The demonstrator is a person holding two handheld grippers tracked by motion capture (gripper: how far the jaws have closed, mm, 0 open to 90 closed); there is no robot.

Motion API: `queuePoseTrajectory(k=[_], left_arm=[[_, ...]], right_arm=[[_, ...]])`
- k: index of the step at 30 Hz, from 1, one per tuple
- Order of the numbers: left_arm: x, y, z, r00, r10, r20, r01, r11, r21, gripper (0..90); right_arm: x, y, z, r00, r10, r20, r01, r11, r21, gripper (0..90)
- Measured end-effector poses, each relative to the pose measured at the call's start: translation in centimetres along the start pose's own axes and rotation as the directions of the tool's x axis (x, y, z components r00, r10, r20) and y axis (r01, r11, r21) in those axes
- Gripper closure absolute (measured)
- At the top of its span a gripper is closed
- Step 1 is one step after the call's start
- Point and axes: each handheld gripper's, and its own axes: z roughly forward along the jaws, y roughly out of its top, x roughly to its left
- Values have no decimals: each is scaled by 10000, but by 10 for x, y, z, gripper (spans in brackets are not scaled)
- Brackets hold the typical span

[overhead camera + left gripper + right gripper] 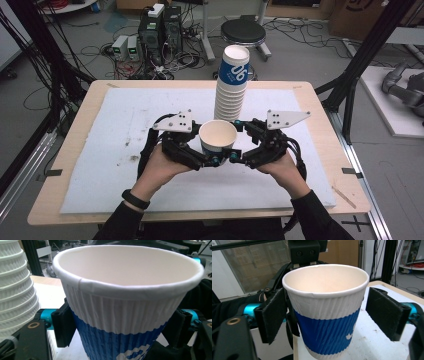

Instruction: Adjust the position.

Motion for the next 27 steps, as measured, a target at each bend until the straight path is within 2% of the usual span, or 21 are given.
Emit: queuePoseTrajectory(k=[14,22,27], left_arm=[[0,11,-25,9993,81,-366,-103,9981,-605,246],[-1,16,-32,9988,87,-484,-127,9965,-824,246],[-3,18,-31,9988,127,-468,-165,9964,-828,246]], right_arm=[[-5,1,-12,9989,-253,392,251,9997,42,171],[-4,-3,-3,9985,-398,373,373,9972,643,171],[-3,-7,6,9996,-182,204,163,9955,931,171]])
